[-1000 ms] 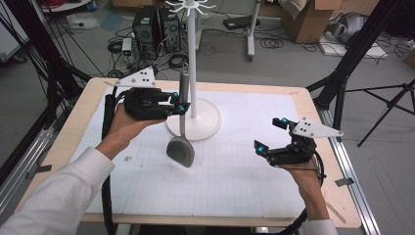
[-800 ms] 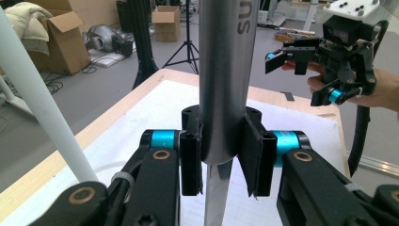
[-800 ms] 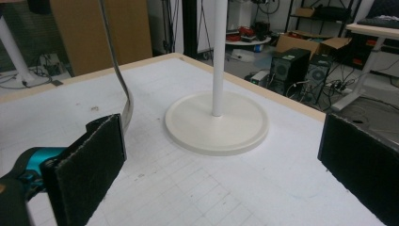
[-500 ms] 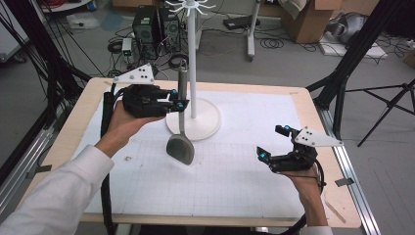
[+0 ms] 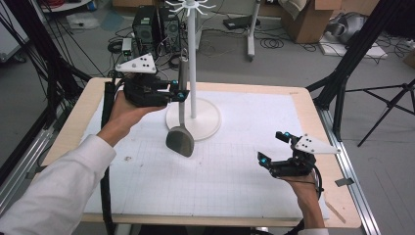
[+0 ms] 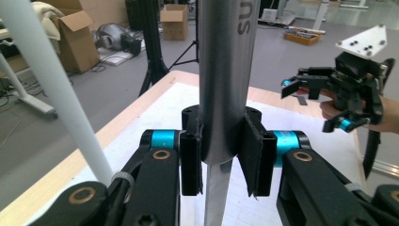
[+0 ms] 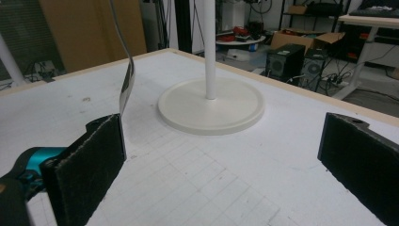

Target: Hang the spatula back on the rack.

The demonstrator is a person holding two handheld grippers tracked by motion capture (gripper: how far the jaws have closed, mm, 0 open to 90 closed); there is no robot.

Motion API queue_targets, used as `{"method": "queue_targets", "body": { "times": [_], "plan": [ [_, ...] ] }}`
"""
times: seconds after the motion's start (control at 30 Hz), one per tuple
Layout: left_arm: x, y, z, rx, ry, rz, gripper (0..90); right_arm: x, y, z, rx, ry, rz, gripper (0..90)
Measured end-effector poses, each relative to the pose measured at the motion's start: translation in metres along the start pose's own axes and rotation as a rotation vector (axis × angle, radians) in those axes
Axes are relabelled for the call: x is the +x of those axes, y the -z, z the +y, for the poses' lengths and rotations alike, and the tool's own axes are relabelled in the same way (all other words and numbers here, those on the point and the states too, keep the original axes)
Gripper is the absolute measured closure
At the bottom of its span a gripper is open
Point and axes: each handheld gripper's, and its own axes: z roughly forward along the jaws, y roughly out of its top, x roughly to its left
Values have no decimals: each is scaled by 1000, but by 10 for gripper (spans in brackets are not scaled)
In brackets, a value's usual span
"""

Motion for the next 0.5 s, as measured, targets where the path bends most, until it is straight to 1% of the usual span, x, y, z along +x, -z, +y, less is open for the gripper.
{"method": "queue_targets", "body": {
  "times": [0.07, 0.1, 0.17, 0.27, 0.37, 0.4, 0.5],
  "plan": [
    [4, 0, 3, 2, -2, 6, 714, -2, 1, -2, -4, 3, -5, 2],
    [5, -1, 4, -1, 4, 9, 714, -3, 1, -4, 2, -5, -2, 1],
    [9, -1, 8, 2, 2, 15, 714, -4, 1, -6, 7, -9, -4, 1],
    [14, -1, 13, 7, -5, 31, 714, -5, 1, -9, 13, -11, -8, 1],
    [19, -3, 18, 5, 0, 45, 714, -6, 0, -11, 12, -11, -8, 1],
    [21, -3, 20, 9, -6, 47, 714, -6, 0, -11, 16, -9, -6, 1],
    [24, -6, 24, 10, -6, 51, 714, -6, 0, -12, 15, -6, -7, 2]
  ]
}}
